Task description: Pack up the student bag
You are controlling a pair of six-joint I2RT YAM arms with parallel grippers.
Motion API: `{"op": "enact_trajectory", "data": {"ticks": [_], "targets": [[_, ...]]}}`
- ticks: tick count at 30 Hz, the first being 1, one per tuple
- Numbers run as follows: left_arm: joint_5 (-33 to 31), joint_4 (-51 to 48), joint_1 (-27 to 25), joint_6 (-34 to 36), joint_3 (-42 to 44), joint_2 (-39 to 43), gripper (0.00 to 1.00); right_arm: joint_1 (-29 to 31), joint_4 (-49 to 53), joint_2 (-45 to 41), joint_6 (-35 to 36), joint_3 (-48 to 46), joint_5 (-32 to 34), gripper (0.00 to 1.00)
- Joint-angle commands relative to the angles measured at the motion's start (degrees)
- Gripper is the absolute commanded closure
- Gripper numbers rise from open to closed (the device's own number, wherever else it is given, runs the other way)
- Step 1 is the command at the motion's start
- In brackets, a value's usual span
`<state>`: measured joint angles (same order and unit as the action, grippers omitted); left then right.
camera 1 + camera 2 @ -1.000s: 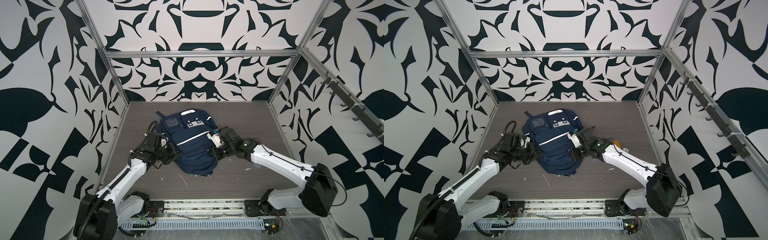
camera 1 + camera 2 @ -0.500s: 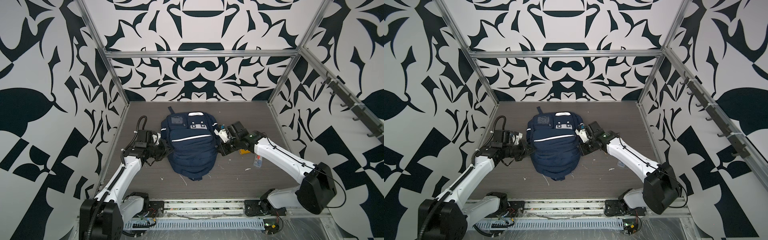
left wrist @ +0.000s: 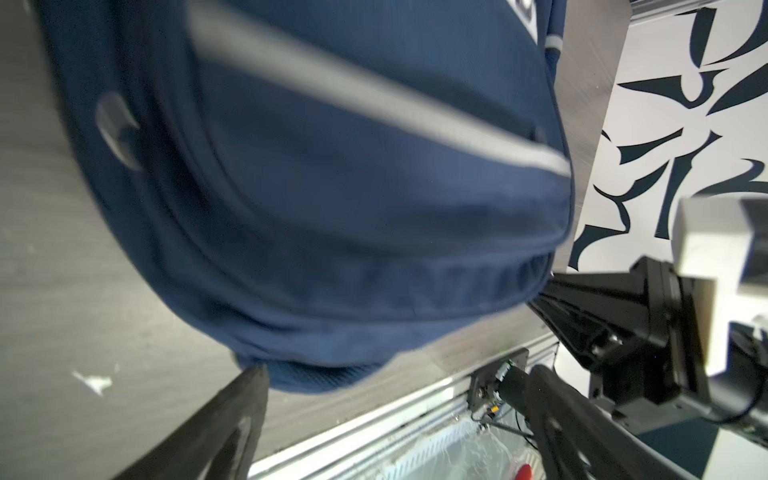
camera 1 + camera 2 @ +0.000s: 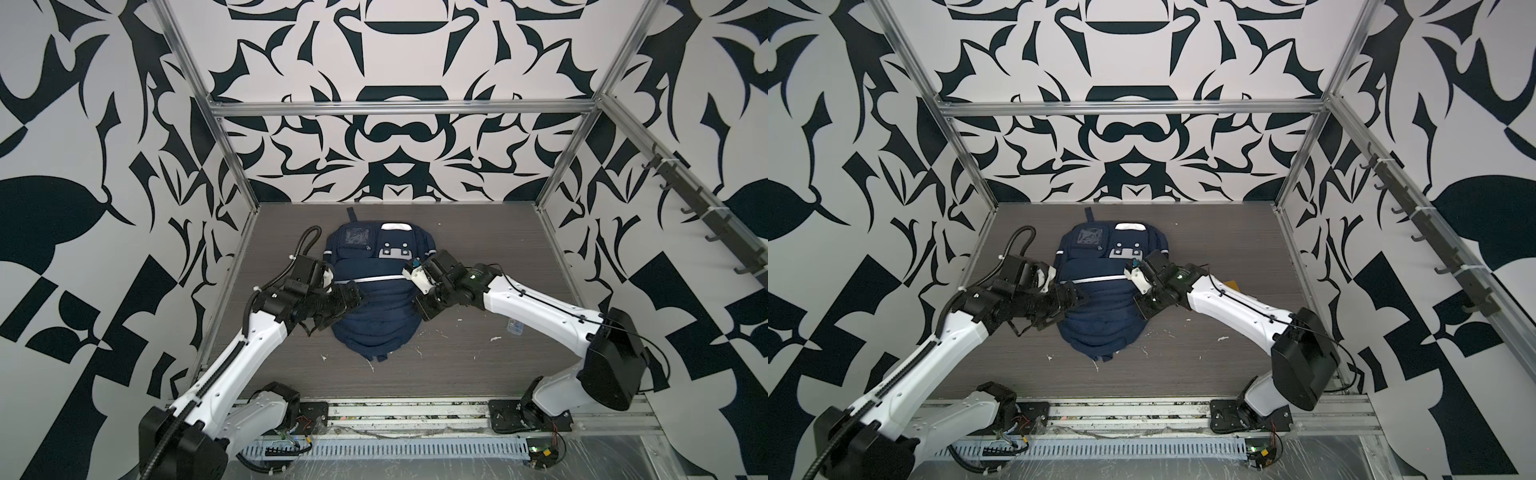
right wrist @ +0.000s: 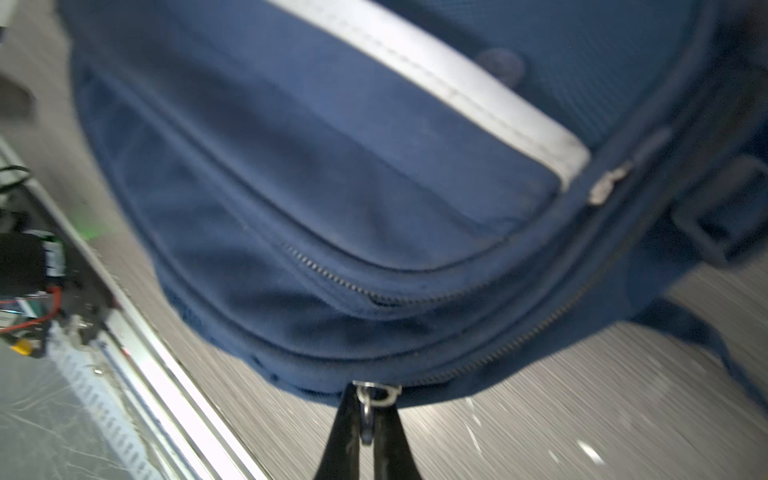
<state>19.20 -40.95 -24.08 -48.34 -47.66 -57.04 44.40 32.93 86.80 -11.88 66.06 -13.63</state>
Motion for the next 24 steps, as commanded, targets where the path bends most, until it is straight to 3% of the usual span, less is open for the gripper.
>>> {"op": "enact_trajectory", "data": {"ticks": [1,6,14,15,19,24], "targets": [[0.7,2.5,-0.2,-9.2,4.7,2.5,0.01,1.4,-9.1,0.0,-4.1,3.7,-3.0,1.0],[-0.2,8.5,-0.2,-11.4,6.0,1.1,0.0,6.3,-13.3,2.3,-7.8,4.6,-5.4,1.0],[1.0,16.7,-0.1,-14.3,6.0,-4.4,0.1,10.4,-21.1,2.5,-14.1,0.6,-4.9,1.0],[1.0,16.4,0.0,-14.5,6.3,-4.5,0.14,10.4,-21.7,2.3,-14.6,0.3,-4.7,1.0],[-0.3,16.8,0.0,-15.5,7.8,-4.0,0.67,10.5,-21.9,1.4,-15.0,-0.3,-4.0,1.0],[-1.8,14.0,0.6,-12.8,6.4,-3.0,0.96,9.6,-20.1,-0.1,-15.7,-2.7,-2.4,1.0]]}}
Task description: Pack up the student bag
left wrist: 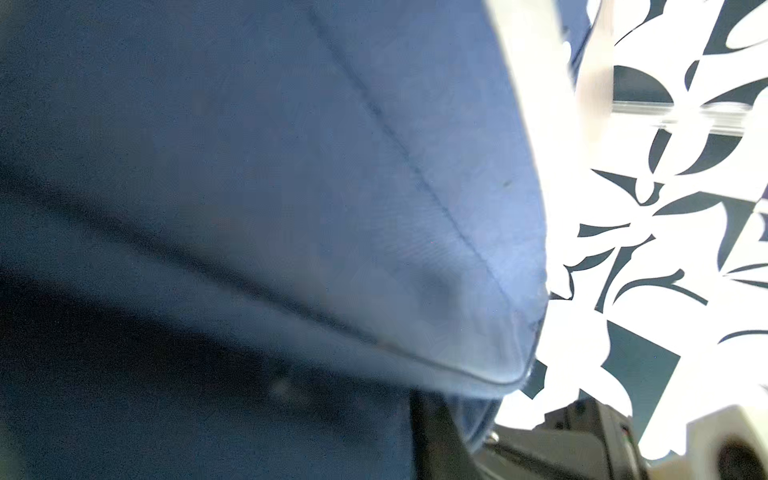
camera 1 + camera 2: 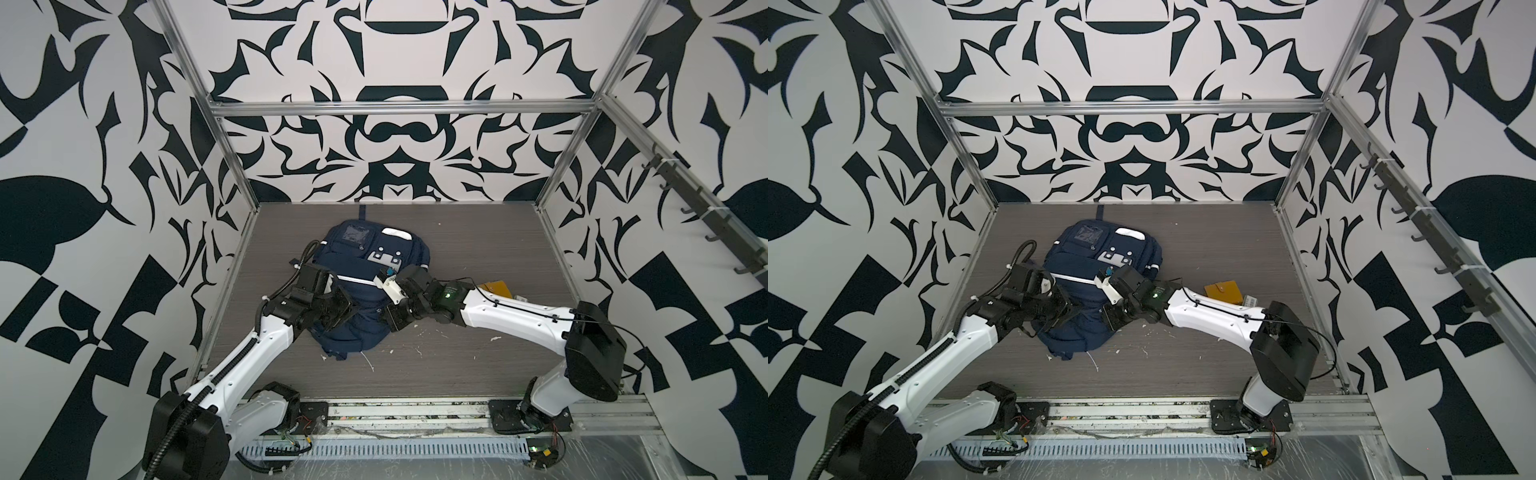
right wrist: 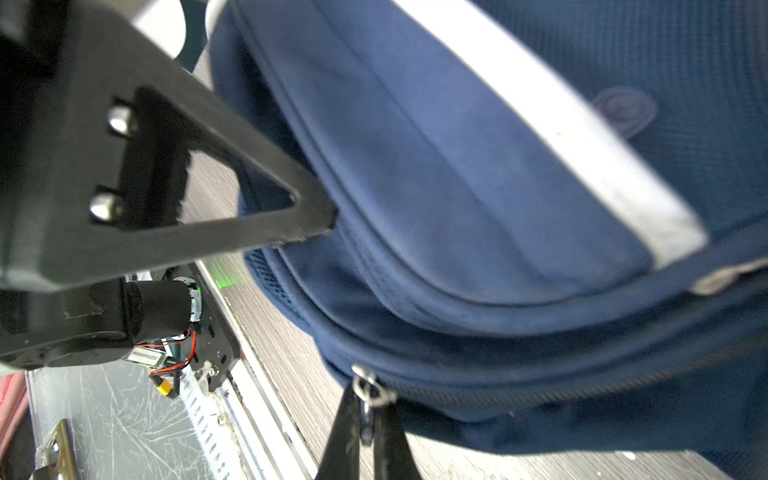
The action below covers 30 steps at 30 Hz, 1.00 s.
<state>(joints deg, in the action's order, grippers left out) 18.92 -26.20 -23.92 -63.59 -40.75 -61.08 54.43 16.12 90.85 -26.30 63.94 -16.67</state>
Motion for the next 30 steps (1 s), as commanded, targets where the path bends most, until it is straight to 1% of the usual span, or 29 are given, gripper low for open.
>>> {"op": "enact_trajectory", "data": {"ticks": [1,3,5,7,9,12,15,22,27,30], "targets": [[-1.8,-1.7,0.8,3.1,-0.9,1.3,1.0,-0.9,-3.7,-4.8,-1.8,-1.7,0.5,1.0],[-2.0,-2.8,1.6,3.8,-1.0,1.9,1.0,-1.9,-1.6,-6.3,-1.5,-3.0,1.5,1.0],[-2.0,-3.1,2.4,4.1,-0.6,2.6,1.0,-3.6,3.0,-7.9,0.4,-3.3,2.9,1.0],[-1.3,-2.4,3.0,4.1,0.2,3.1,1.0,-6.2,7.2,-9.7,2.3,-3.9,4.5,1.0],[-0.9,-2.3,3.1,4.3,0.9,3.4,1.0,-10.1,10.4,-11.1,4.2,-4.0,5.2,1.0],[-0.7,-3.4,3.1,5.3,1.1,3.6,1.0,-15.5,15.0,-11.1,8.3,-2.2,6.5,1.0],[-0.8,-4.2,3.2,5.9,1.2,4.1,1.0,-19.1,17.0,-9.0,11.7,0.0,7.3,1.0],[-1.7,-5.6,3.2,6.2,1.6,5.9,1.0,-22.9,18.0,-3.0,17.6,4.9,9.9,1.0],[-2.5,-7.1,3.2,6.9,1.4,7.3,1.0,-24.3,18.8,-1.2,21.2,6.6,11.6,1.0],[-2.3,-7.4,3.2,7.3,1.4,7.7,1.0,-24.3,19.5,-0.8,23.1,7.2,11.1,1.0]]}}
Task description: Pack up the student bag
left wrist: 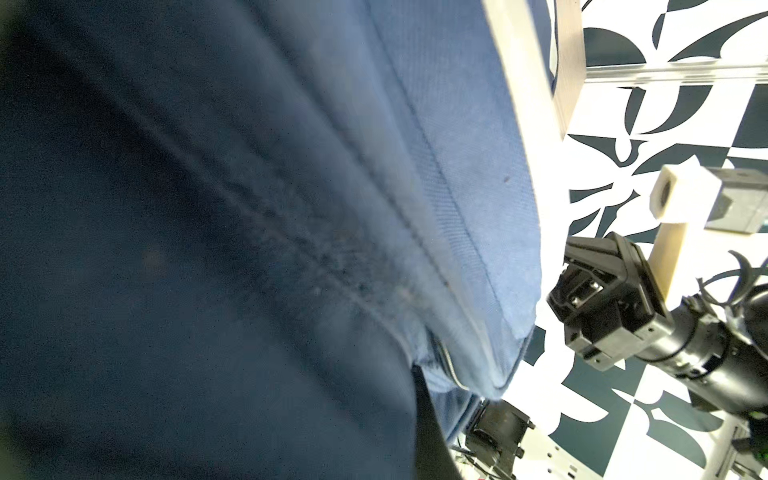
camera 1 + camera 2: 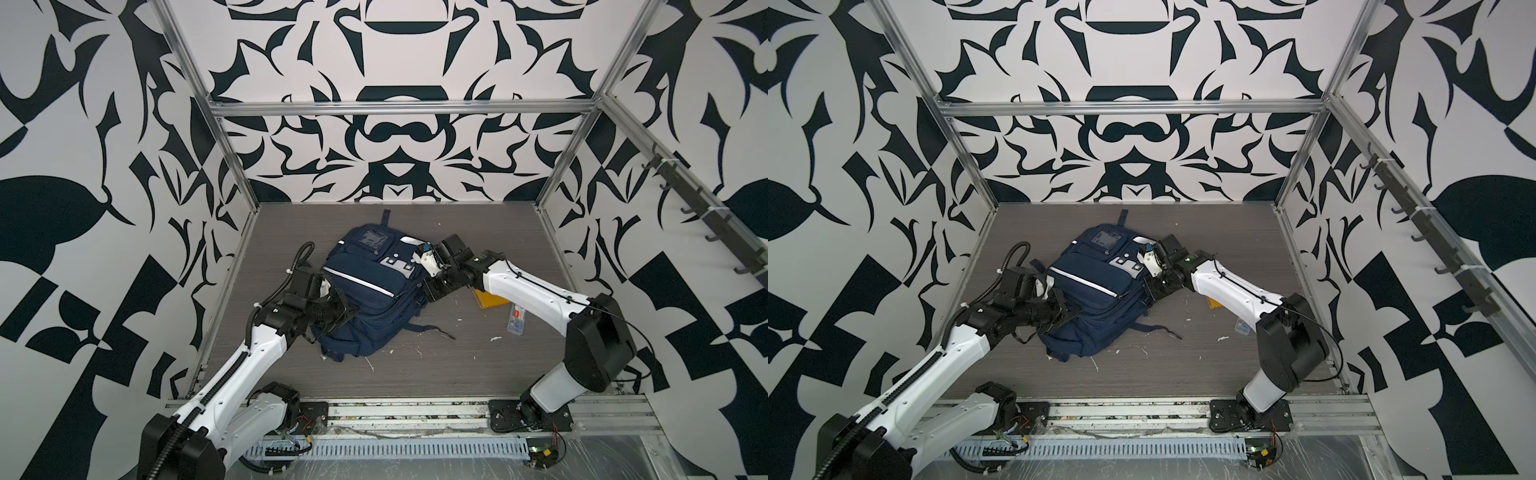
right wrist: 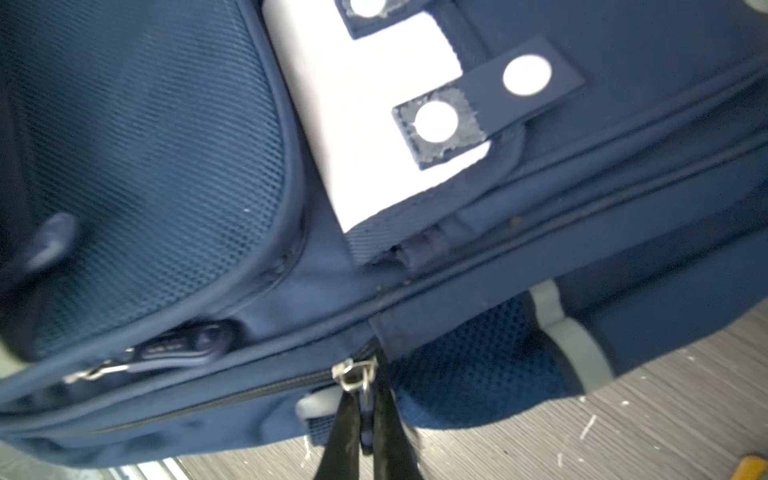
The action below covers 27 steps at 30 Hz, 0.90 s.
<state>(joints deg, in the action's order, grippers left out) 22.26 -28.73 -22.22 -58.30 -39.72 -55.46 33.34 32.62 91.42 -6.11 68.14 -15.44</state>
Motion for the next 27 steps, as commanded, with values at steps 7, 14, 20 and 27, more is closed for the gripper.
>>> {"op": "enact_trajectory", "data": {"ticks": [7,14,20,27], "targets": [[-5.5,-5.4,1.5,2.3,0.4,2.7,1.0,-3.2,0.9,-5.2,5.1,-0.2,8.6,1.0],[-4.1,-3.2,1.5,3.1,0.3,2.5,1.0,-3.3,3.0,-5.7,5.9,-1.1,8.6,0.97],[-1.1,-0.6,1.5,4.6,-1.1,1.6,1.0,-1.9,3.1,-10.7,7.7,-2.8,3.9,0.69],[5.4,4.4,1.5,5.8,-1.8,1.1,1.0,-1.5,5.1,-19.6,14.0,-2.5,-4.6,0.43]]}}
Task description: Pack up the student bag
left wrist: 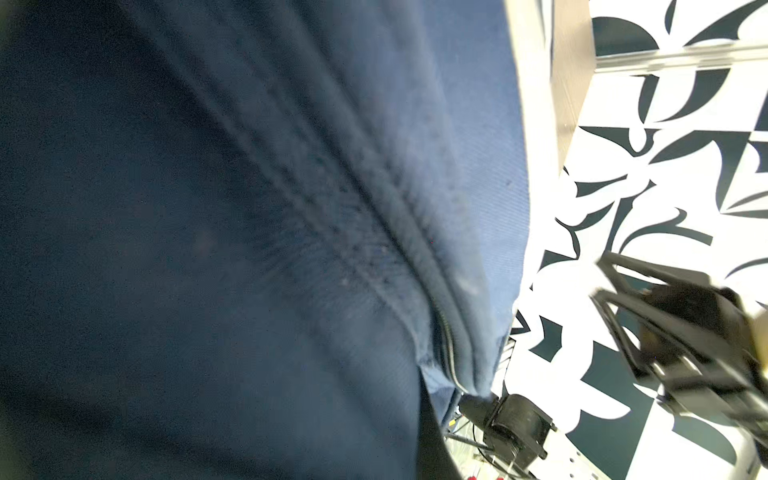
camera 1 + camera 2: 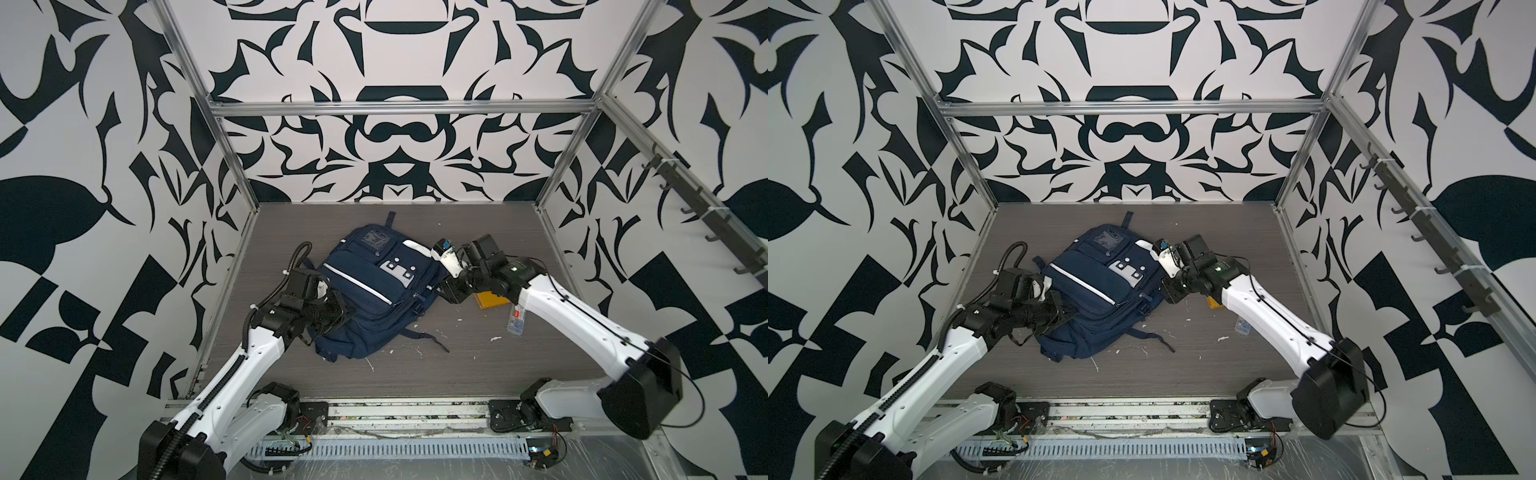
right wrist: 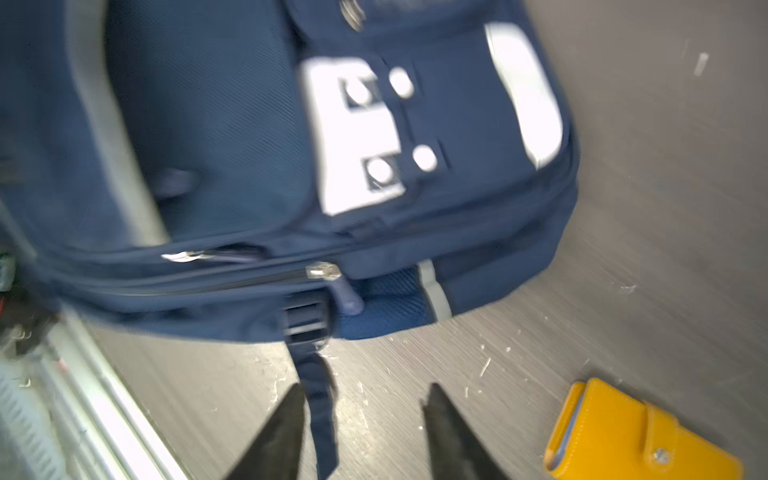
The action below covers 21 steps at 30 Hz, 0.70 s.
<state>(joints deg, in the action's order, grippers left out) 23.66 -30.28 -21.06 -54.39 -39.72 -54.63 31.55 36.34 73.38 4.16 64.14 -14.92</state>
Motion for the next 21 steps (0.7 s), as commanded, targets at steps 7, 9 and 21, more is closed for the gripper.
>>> {"op": "enact_trajectory", "data": {"ticks": [7,9,21], "targets": [[10.9,6.3,0.3,4.8,-3.2,-0.6,1.0,1.4,-0.1,5.7,7.7,3.9,-16.8,0.25],[13.1,6.4,0.3,5.3,-3.5,-0.6,1.0,1.5,-1.1,7.5,9.5,4.0,-19.0,0.25],[15.6,5.9,0.3,5.6,-3.1,1.2,1.0,1.8,-1.6,15.8,14.6,6.8,-24.4,0.28]]}}
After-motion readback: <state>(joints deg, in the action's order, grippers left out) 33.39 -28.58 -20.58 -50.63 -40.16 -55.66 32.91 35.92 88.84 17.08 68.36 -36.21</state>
